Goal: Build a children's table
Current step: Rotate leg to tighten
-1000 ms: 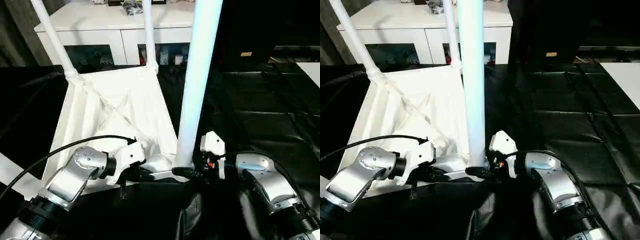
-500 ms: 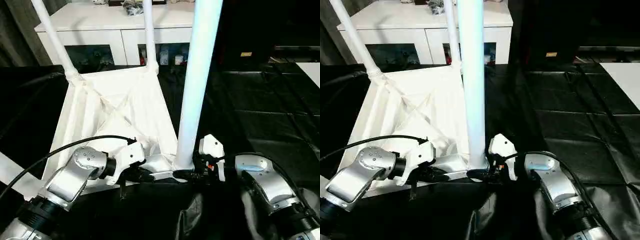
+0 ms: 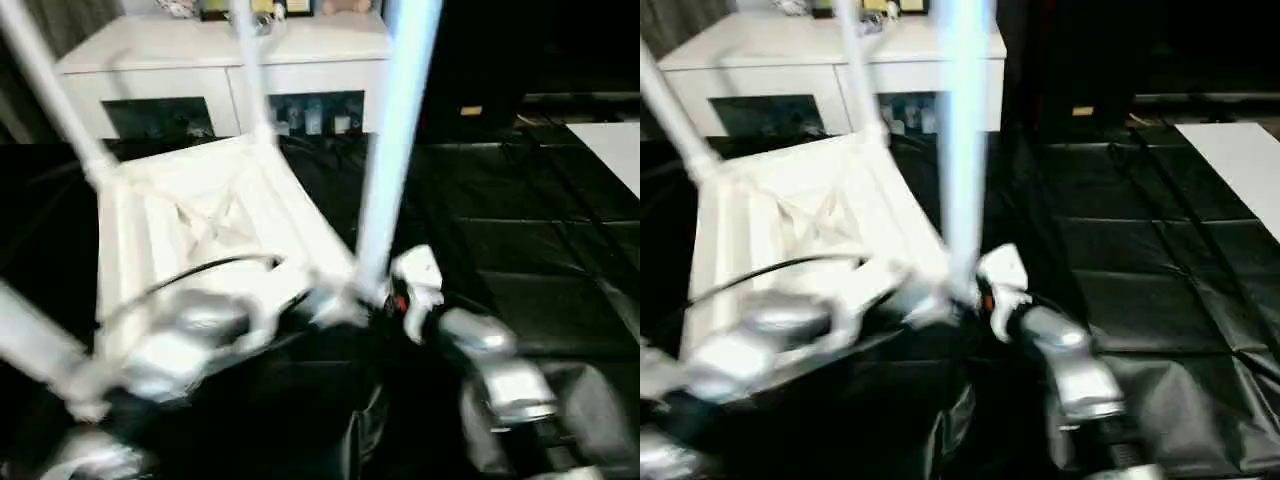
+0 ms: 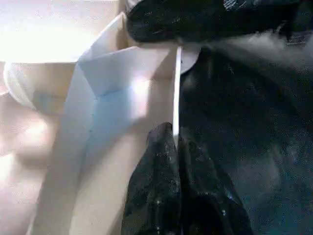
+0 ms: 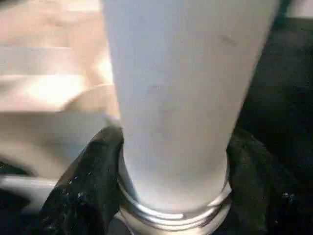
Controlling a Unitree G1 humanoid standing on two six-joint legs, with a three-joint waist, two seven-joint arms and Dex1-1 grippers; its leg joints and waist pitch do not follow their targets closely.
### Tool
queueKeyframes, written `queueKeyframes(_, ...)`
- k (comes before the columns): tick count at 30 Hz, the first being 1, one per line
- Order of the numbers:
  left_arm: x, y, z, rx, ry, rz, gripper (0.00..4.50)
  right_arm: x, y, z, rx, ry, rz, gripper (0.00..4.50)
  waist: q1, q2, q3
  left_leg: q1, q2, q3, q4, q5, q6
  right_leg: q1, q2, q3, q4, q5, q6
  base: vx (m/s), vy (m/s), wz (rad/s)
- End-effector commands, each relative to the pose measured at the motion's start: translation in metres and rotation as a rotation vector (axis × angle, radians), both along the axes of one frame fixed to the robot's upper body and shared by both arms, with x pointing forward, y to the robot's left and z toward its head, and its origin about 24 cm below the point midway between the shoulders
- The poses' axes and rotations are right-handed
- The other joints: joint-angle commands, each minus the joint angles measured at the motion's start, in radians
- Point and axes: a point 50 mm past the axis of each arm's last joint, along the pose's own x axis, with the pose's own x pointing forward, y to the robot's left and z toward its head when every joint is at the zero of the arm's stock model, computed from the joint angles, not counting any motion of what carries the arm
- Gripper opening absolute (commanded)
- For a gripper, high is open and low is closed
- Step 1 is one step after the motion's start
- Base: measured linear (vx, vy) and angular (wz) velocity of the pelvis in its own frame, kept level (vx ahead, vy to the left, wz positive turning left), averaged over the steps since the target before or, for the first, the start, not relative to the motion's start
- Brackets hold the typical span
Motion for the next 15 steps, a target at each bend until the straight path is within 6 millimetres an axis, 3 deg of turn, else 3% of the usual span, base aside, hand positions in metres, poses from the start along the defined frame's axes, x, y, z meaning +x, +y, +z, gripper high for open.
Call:
queueKeyframes(1,0.003,0.003,-0.018,0.076,0.033,0.112,0.0,-0.003,-0.005,-0.018,-0.094,0.068,-0.116,2.69,0.002,-0.012,-0.036,0.006,0.048,-0.022,-0.081,-0.191,-0.004,0.024,-0.08,0.051,-0.096,-0.181,-0.206,0.0,0.0,0.0)
queueKeyframes(3,0.008,-0.003,-0.021,0.103,0.013,0.125,0.0,-0.002,0.0,-0.019,-0.099,0.06,-0.15,2.69,0.006,-0.008,-0.038,0.007,0.046,-0.02,-0.077,-0.184,0.003,0.021,-0.082,0.055,-0.099,-0.171,-0.201,0.0,0.0,0.0)
queueKeyframes(5,0.008,-0.004,-0.021,0.111,0.011,0.128,0.0,-0.002,0.002,-0.019,-0.098,0.061,-0.153,2.69,0.01,-0.007,-0.04,0.001,0.048,-0.023,-0.079,-0.168,0.011,0.027,-0.081,0.054,-0.094,-0.13,-0.196,0.0,0.0,0.0)
queueKeyframes(6,0.007,-0.004,-0.022,0.123,0.014,0.113,0.0,-0.002,0.009,-0.014,-0.018,0.049,-0.113,2.69,0.011,-0.001,-0.04,-0.004,0.049,-0.025,-0.081,-0.167,0.016,0.029,-0.082,0.051,-0.091,-0.122,-0.19,0.0,0.0,0.0)
queueKeyframes(8,0.006,-0.002,-0.022,0.125,0.015,0.087,0.0,-0.002,0.011,-0.006,0.046,0.006,-0.098,3.24,0.013,-0.002,-0.04,-0.004,0.051,-0.025,-0.083,-0.188,0.02,0.029,-0.085,0.052,-0.093,-0.132,-0.182,0.0,0.0,0.0)
queueKeyframes(9,0.006,-0.001,-0.022,0.119,0.022,0.087,0.0,-0.002,0.01,-0.002,0.04,-0.025,-0.1,3.38,0.013,0.006,-0.04,-0.004,0.052,-0.027,-0.084,-0.187,0.018,0.028,-0.085,0.051,-0.091,-0.123,-0.183,0.0,0.0,0.0)
queueKeyframes(10,0.006,0.0,-0.022,0.125,0.012,0.072,0.0,-0.002,0.009,0.0,0.034,-0.041,-0.092,3.41,0.012,0.001,-0.04,-0.005,0.052,-0.026,-0.084,-0.179,0.017,0.029,-0.082,0.05,-0.091,-0.102,-0.184,0.0,0.0,0.0)
queueKeyframes(12,0.005,0.001,-0.022,0.124,0.005,0.045,0.0,-0.001,0.007,0.006,0.038,-0.071,-0.086,3.65,0.011,0.002,-0.041,-0.007,0.051,-0.027,-0.084,-0.171,0.021,0.032,-0.083,0.049,-0.09,-0.077,-0.185,0.0,0.0,0.0)
queueKeyframes(15,0.005,0.002,-0.022,0.109,-0.019,-0.006,0.0,0.0,-0.002,0.017,0.035,-0.141,-0.096,3.75,0.005,-0.002,-0.039,-0.006,0.051,-0.027,-0.087,-0.186,0.021,0.032,-0.083,0.048,-0.094,-0.105,-0.185,0.0,0.0,0.0)
